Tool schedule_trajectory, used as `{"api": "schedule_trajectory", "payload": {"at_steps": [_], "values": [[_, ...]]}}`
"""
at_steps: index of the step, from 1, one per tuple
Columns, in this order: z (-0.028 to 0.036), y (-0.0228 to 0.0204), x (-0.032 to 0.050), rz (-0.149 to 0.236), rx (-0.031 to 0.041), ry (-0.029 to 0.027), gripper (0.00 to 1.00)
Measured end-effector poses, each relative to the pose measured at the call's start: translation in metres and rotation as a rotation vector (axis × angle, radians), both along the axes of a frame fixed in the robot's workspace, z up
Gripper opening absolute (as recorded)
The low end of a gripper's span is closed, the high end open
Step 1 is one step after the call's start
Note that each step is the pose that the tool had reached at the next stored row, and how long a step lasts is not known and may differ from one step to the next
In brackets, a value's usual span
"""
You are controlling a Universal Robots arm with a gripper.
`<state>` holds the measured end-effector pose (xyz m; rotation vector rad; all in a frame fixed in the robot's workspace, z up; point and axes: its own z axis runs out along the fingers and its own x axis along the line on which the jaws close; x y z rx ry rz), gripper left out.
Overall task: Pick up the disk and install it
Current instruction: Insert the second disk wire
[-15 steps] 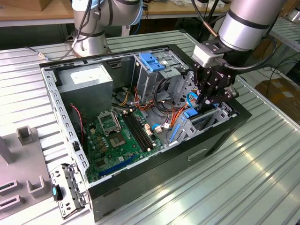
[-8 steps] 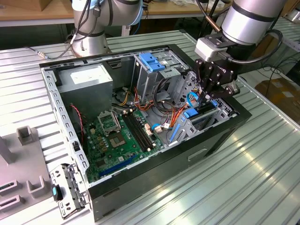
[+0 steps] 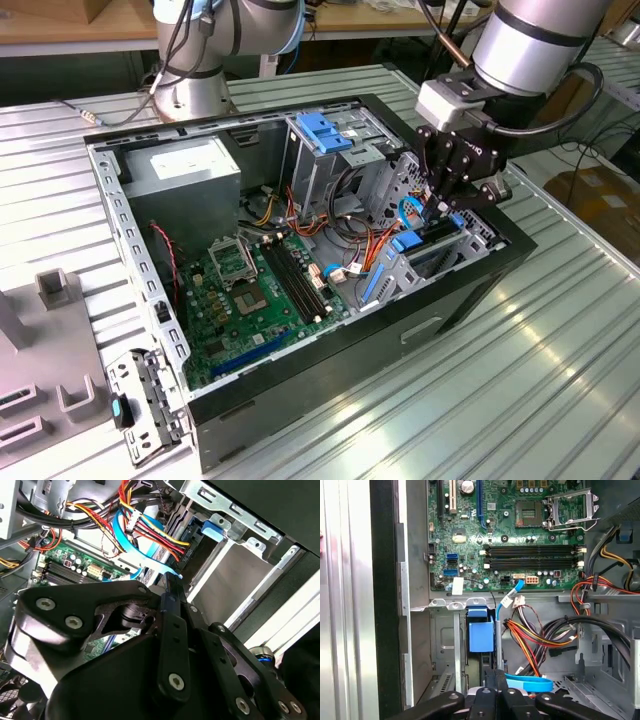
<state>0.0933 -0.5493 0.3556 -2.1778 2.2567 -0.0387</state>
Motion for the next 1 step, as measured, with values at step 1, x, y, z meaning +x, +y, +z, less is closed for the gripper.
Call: {"api": "schedule_trajectory", "payload": {"at_steps": [1], "values": [[0.0, 0.0, 0.0, 0.0, 0.0001, 0.0, 0.11]]}}
